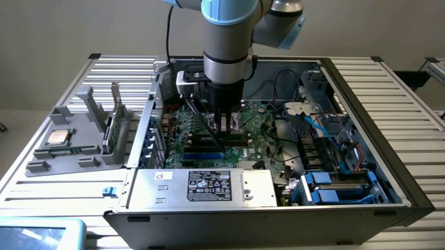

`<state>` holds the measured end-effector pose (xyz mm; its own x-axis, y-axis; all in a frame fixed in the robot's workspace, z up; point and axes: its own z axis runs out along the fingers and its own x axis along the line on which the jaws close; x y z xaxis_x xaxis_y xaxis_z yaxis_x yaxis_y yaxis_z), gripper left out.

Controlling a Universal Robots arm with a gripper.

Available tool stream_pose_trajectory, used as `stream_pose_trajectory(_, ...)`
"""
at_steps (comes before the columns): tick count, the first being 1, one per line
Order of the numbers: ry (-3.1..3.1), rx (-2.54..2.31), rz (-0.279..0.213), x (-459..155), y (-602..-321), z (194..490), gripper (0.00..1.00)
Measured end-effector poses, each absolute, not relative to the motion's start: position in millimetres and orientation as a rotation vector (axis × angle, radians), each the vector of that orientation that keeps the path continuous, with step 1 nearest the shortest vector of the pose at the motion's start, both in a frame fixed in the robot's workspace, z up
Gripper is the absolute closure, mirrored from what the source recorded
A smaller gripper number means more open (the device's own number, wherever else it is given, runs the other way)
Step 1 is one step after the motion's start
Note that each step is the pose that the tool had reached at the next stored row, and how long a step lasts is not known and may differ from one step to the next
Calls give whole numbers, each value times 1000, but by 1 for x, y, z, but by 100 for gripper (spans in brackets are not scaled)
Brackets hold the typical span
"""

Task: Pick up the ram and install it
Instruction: 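Insert the ram into the slot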

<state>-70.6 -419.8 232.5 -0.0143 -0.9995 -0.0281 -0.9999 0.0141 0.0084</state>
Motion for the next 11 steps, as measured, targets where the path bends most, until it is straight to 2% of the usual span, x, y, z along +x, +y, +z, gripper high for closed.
stream_pose_trajectory(11, 2232, -2189, 38, -71, -420, 232, 89)
